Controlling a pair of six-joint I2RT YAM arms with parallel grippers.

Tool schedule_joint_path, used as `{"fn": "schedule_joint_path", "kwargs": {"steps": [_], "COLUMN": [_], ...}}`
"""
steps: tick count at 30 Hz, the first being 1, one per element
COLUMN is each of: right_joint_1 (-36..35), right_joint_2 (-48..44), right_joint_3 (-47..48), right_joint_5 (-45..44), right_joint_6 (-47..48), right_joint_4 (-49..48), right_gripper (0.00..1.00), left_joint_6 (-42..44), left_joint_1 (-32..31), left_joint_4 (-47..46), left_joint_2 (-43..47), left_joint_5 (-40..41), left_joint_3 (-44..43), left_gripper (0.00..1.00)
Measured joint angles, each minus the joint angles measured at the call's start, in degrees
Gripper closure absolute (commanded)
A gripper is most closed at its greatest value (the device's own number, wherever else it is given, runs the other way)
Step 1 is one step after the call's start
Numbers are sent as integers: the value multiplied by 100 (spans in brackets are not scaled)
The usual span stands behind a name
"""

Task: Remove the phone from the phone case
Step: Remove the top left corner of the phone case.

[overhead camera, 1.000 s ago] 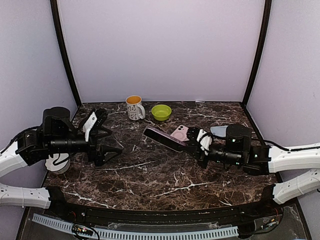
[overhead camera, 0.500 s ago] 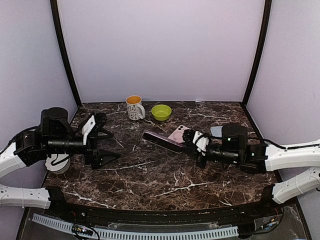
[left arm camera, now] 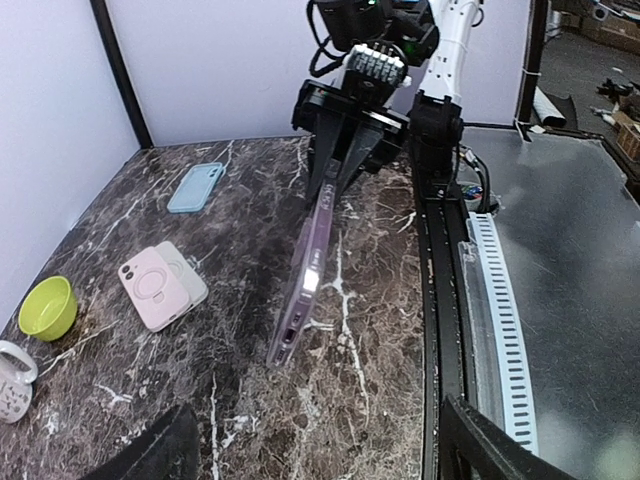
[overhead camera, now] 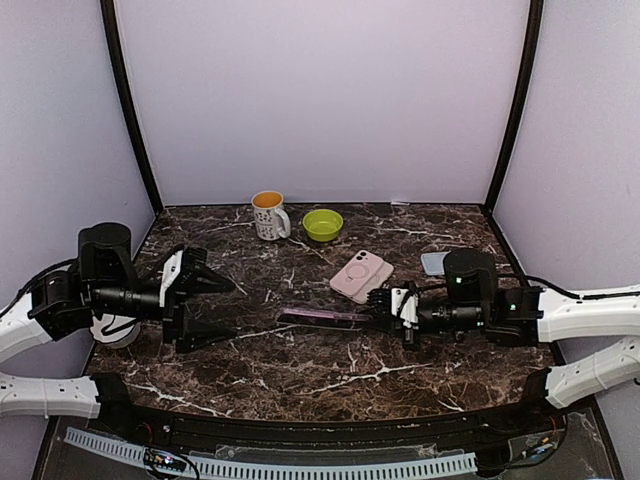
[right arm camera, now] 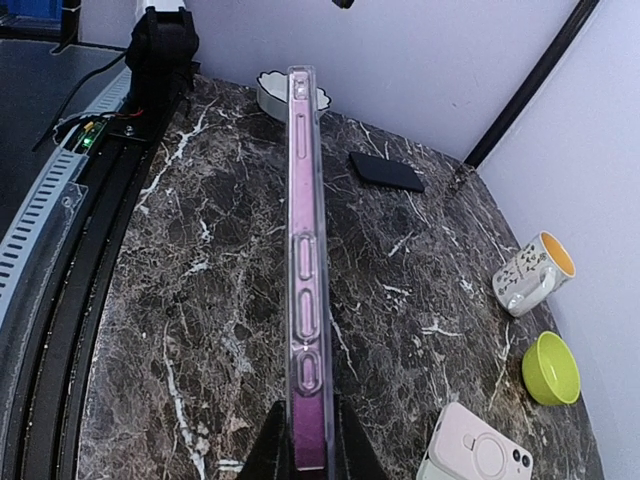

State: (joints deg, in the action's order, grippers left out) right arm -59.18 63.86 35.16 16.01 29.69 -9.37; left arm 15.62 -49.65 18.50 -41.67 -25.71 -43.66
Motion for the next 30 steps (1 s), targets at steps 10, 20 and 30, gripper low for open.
{"fn": "schedule_joint_path", "kwargs": {"steps": [10, 20, 30], "right_joint_1": [-111, -291, -474], "right_joint_2": [83, 323, 459], "right_joint_3": [334, 520, 756], "right_joint_5": [380, 341, 175], "right_joint_6": [466, 931, 1204], "right_joint_4": [339, 411, 551], "right_gripper": [100, 100, 100], "left_joint_6": [459, 398, 144], "left_joint_1": [0, 0, 0], "left_joint_4": [-422, -975, -1543], "left_joint_2": [-33, -643, -776], "left_joint_5": [-879, -1478, -1757], "left_joint_3": [199, 350, 597], "left_gripper": [31, 45, 47]}}
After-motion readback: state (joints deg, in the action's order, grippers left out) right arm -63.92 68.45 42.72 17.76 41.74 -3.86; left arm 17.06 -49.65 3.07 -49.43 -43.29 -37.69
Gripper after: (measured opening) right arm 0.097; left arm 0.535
